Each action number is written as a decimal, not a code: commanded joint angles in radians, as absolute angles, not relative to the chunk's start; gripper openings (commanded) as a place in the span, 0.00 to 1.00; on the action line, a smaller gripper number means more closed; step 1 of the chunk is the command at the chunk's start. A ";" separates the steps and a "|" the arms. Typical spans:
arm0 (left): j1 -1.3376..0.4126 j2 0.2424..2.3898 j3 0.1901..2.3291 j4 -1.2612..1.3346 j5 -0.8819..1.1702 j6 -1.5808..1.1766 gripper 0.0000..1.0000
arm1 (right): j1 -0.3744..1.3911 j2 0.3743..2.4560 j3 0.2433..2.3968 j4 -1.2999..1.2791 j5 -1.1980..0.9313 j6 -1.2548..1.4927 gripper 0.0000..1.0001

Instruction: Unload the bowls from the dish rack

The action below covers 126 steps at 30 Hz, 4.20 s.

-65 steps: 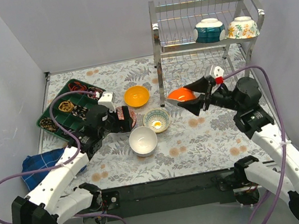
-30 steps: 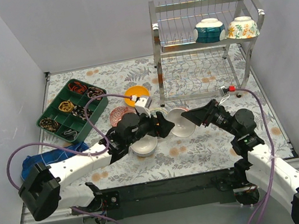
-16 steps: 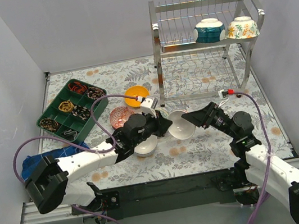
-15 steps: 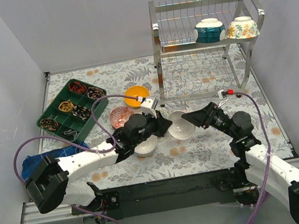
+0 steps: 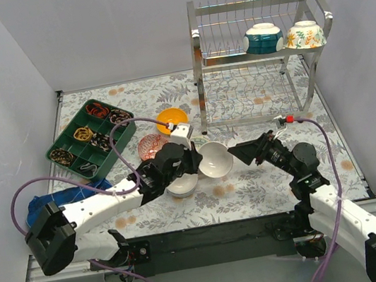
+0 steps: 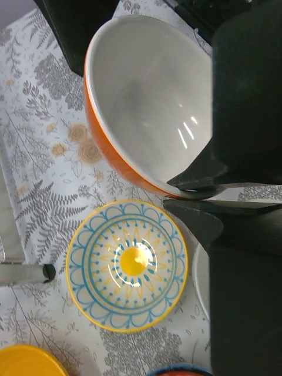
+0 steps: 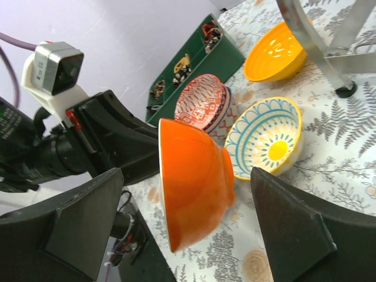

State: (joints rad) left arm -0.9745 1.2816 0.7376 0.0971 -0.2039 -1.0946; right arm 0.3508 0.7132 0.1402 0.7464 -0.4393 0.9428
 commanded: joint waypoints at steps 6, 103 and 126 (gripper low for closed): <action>-0.777 1.233 0.946 -0.261 -0.227 -1.077 0.00 | 0.350 0.611 0.238 0.491 -0.324 0.631 0.98; -0.376 1.164 0.968 -0.328 -0.055 -0.876 0.98 | 0.227 1.361 1.726 -0.469 -0.179 -0.934 0.98; -0.376 1.170 0.962 -0.325 -0.038 -0.867 0.98 | 0.176 1.445 1.756 -0.477 -0.299 -0.899 0.72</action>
